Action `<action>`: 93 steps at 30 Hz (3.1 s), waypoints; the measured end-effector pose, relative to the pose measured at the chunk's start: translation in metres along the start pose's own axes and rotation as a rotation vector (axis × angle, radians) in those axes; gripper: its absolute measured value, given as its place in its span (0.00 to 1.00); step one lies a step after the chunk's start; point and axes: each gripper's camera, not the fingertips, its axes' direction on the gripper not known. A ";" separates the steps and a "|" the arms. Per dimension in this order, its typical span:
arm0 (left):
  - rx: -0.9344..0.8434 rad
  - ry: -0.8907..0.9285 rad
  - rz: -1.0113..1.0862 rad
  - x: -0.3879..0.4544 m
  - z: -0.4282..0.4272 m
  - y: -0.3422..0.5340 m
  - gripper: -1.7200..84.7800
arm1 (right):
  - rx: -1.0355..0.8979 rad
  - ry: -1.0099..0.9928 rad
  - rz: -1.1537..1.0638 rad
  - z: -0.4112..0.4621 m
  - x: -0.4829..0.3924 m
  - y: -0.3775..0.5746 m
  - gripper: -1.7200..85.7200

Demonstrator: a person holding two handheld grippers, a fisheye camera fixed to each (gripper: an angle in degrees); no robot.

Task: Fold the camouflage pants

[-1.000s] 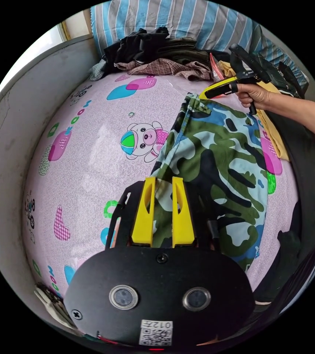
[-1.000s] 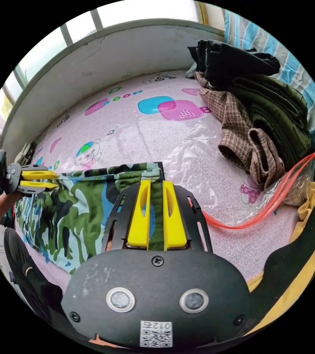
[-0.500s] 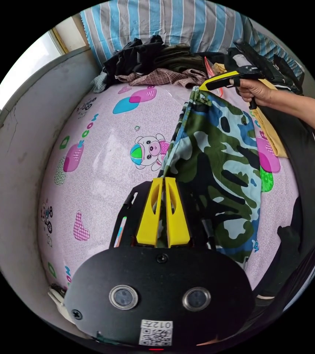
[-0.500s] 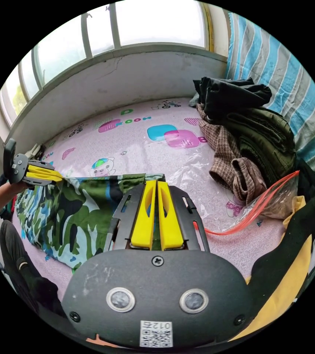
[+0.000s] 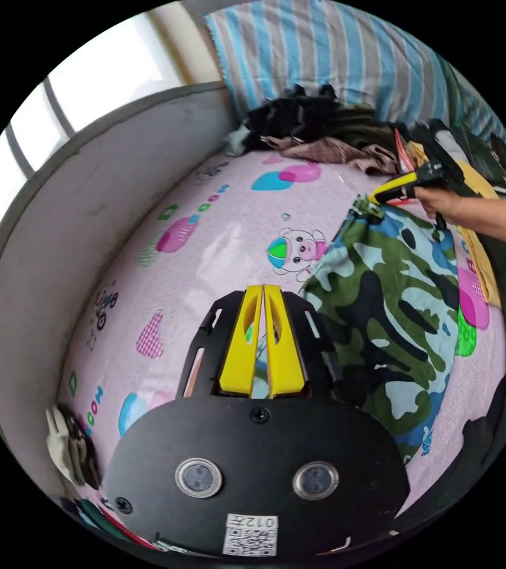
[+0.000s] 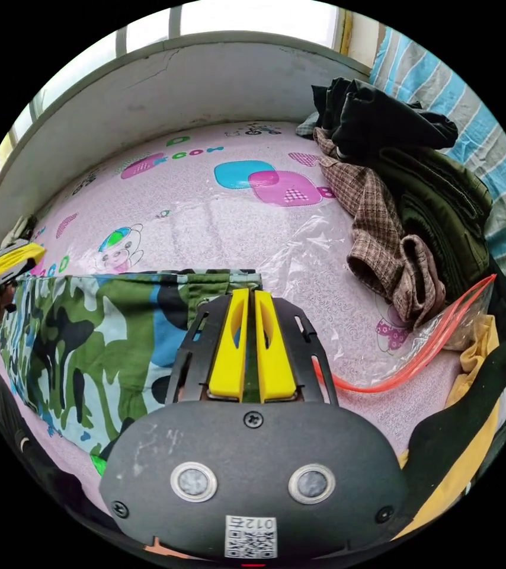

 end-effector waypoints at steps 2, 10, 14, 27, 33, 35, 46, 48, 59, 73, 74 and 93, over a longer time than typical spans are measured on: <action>0.013 0.029 -0.044 -0.015 -0.018 0.019 0.02 | 0.013 0.014 0.075 -0.010 0.002 0.002 0.08; -0.147 0.069 -0.288 -0.049 -0.035 0.106 0.02 | 0.170 -0.087 0.070 -0.044 -0.065 0.032 0.04; -0.202 -0.007 -0.311 -0.055 -0.013 0.109 0.02 | 0.097 0.065 -0.032 -0.012 -0.102 0.026 0.01; -0.219 0.076 -0.379 -0.088 -0.019 0.110 0.02 | 0.027 -0.133 0.017 -0.023 -0.099 0.037 0.01; -0.325 0.269 -0.099 -0.047 -0.067 0.122 0.03 | -0.036 -0.520 -0.042 -0.072 -0.167 0.102 0.01; -0.357 0.251 -0.035 -0.033 -0.075 0.130 0.04 | -0.134 -0.607 -0.051 -0.071 -0.199 0.131 0.02; -0.441 -0.012 0.385 0.076 -0.056 0.140 0.05 | -0.159 -0.619 -0.034 -0.078 -0.262 0.185 0.07; -0.455 0.050 0.392 0.065 -0.054 0.131 0.03 | -0.162 -0.653 -0.034 -0.084 -0.274 0.188 0.07; -0.433 0.553 0.151 -0.096 -0.052 0.077 0.02 | -0.094 -0.796 -0.185 -0.077 -0.404 0.206 0.10; -0.441 0.619 0.237 -0.134 -0.037 0.068 0.02 | 0.039 -0.590 -0.638 -0.053 -0.561 0.218 0.13; -0.437 0.617 0.232 -0.136 -0.038 0.068 0.02 | 0.047 -0.578 -0.655 -0.052 -0.572 0.220 0.12; -0.524 0.193 -0.109 -0.186 -0.008 0.198 0.02 | -0.015 -0.649 -0.639 -0.029 -0.647 0.235 0.05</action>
